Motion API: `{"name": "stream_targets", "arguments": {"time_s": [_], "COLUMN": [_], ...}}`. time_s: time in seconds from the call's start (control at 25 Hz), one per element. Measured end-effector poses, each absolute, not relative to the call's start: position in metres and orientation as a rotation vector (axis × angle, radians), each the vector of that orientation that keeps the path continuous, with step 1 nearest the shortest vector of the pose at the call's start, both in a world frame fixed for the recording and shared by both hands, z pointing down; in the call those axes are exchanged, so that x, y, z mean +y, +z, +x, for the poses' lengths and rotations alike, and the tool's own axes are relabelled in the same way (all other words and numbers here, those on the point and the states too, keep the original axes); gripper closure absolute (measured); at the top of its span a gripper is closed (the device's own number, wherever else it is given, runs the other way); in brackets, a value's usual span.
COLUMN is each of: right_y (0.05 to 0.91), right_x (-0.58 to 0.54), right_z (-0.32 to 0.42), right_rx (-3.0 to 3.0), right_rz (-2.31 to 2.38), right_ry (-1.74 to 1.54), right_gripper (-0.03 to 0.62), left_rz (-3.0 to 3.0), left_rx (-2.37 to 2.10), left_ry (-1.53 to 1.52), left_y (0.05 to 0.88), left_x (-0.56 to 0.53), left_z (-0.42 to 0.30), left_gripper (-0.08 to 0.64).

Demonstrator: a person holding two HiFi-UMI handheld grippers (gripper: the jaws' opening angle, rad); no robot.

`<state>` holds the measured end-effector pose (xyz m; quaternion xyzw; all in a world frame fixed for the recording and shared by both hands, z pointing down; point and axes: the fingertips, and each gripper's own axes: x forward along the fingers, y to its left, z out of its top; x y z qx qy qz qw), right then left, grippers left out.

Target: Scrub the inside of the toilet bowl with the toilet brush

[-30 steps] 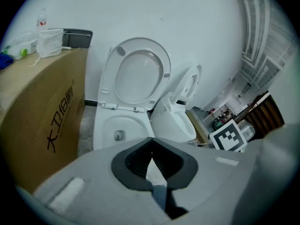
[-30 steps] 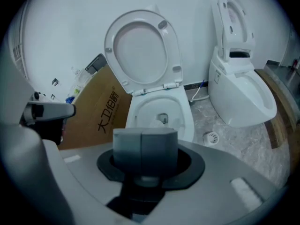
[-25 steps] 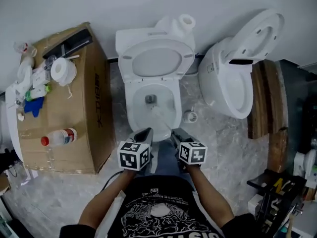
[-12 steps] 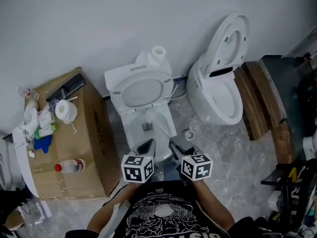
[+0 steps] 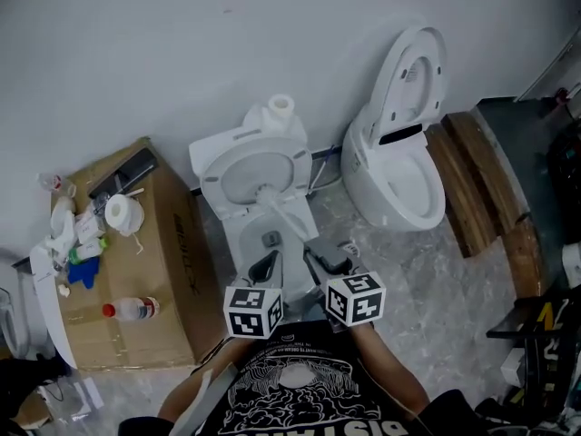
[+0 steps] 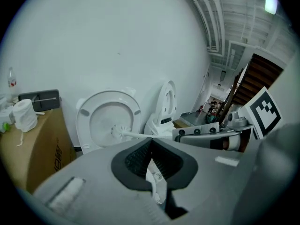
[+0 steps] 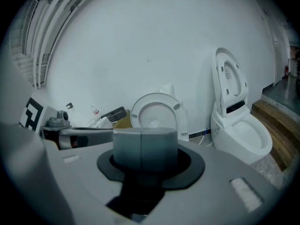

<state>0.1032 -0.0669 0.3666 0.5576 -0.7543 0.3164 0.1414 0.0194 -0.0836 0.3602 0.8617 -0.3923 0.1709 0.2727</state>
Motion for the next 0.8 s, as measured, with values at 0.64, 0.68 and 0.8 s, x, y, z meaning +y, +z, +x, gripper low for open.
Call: {"name": "stream_targets", "arguments": {"time_s": [0.64, 0.68, 0.8], "right_y": [0.372, 0.372, 0.373], "right_x": [-0.067, -0.067, -0.066], "right_z": [0.100, 0.100, 0.099], "right_rx": [-2.185, -2.184, -2.185], "right_rz": [1.589, 1.590, 1.593], "right_ry": [0.917, 0.919, 0.923], "right_gripper": [0.437, 0.438, 0.437], "left_rz": [2.283, 2.283, 2.283], "left_rx": [-1.050, -1.048, -1.043], "left_ry": [0.468, 0.469, 0.470], "left_y": [0.370, 0.370, 0.372], "left_x": [-0.081, -0.081, -0.082], "left_z": [0.021, 0.021, 0.021], "left_gripper": [0.569, 0.569, 0.569]}}
